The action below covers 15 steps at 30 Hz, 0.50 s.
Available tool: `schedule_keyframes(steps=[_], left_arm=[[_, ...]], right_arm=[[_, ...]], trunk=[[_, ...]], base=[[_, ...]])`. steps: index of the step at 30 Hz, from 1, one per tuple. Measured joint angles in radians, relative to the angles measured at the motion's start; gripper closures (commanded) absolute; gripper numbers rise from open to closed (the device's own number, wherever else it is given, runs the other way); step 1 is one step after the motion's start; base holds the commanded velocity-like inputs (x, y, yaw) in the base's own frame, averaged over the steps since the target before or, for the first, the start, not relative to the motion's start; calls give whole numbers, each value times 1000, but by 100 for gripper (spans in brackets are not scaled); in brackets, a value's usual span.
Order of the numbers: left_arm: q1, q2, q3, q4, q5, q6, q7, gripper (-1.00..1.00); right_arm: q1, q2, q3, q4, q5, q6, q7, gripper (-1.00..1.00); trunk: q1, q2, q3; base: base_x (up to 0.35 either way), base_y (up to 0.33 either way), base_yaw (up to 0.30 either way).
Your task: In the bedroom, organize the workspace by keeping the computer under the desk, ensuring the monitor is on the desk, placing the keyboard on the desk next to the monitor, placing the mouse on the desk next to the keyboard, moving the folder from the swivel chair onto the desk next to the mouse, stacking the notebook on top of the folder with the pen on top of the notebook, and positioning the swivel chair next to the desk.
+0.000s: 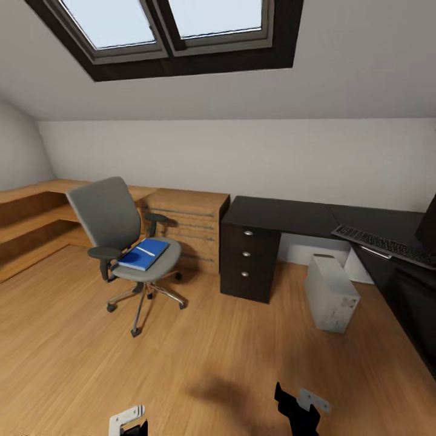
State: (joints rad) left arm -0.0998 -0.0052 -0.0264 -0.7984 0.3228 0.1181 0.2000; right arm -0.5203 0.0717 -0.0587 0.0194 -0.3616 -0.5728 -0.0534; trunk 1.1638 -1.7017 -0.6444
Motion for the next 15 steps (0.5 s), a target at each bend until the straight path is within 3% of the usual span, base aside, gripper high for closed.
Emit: schedule_keyframes(steps=[9,15], left_arm=[[0,0,0,0,-1,-1,0,-100],[0,0,0,0,-1,-1,0,-100]], right_arm=[[0,0,0,0,0,0,0,-100],[0,2,0,0,0,0,-1,-100]], trunk=[[-35,63,20],[-58,105,36]], base=[[-342,0,-210],[-342,0,-76]])
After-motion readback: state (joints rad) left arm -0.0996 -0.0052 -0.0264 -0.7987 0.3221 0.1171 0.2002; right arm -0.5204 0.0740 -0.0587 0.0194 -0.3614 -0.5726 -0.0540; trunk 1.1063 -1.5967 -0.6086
